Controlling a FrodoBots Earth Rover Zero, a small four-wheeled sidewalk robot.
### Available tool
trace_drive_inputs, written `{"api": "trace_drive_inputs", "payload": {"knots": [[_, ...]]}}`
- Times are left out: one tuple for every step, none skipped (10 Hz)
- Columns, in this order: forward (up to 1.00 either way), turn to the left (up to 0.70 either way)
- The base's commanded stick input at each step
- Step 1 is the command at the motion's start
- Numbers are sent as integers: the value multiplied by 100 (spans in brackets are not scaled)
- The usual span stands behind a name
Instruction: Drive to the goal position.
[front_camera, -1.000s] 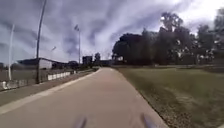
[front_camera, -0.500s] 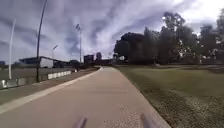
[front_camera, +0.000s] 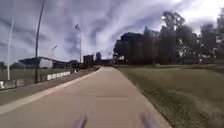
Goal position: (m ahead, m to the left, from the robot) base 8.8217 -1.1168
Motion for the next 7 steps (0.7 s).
{"api": "trace_drive_inputs", "payload": {"knots": [[70,0],[70,0],[70,0],[70,0],[70,0],[70,0],[70,0]]}}
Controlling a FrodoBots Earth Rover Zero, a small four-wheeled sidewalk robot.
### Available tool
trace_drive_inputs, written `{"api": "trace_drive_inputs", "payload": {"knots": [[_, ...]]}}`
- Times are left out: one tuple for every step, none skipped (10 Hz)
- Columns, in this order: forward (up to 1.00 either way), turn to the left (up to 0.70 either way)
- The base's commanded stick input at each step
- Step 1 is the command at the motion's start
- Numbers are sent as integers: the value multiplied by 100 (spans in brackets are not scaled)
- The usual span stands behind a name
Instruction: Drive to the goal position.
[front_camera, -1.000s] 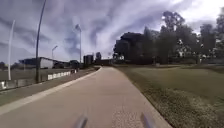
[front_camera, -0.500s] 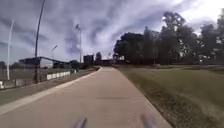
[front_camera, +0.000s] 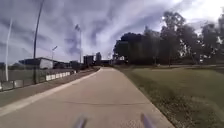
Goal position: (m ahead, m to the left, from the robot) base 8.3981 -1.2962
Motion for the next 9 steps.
{"api": "trace_drive_inputs", "payload": {"knots": [[70,0],[70,0],[70,0],[70,0],[70,0],[70,0],[70,0],[70,0],[70,0]]}}
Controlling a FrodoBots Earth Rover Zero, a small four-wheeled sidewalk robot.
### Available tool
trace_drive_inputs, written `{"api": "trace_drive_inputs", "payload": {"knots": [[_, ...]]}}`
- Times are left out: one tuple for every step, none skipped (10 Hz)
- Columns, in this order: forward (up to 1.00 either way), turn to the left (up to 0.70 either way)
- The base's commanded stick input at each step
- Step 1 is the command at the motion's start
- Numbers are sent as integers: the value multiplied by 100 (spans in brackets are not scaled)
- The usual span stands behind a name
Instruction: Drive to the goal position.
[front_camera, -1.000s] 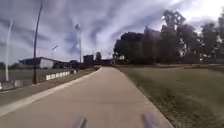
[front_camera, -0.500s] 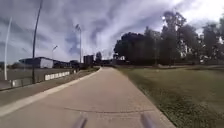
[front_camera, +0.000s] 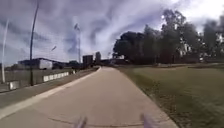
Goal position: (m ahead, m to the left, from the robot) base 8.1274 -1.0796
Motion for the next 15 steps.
{"api": "trace_drive_inputs", "payload": {"knots": [[70,0],[70,0],[70,0],[70,0],[70,0],[70,0],[70,0],[70,0],[70,0],[70,0],[70,0],[70,0],[70,0],[70,0],[70,0]]}}
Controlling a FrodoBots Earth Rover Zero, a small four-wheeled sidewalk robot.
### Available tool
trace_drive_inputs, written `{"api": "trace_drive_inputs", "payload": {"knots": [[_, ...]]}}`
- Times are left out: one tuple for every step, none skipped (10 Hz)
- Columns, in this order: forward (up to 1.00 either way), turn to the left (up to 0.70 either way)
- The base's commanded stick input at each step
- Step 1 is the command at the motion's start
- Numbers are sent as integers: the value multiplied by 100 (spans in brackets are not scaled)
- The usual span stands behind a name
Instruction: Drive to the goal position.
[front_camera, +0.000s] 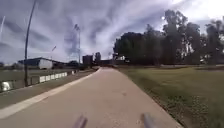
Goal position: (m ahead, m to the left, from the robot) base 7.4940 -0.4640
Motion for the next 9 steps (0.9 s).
{"api": "trace_drive_inputs", "payload": {"knots": [[70,0],[70,0],[70,0],[70,0],[70,0],[70,0],[70,0],[70,0],[70,0]]}}
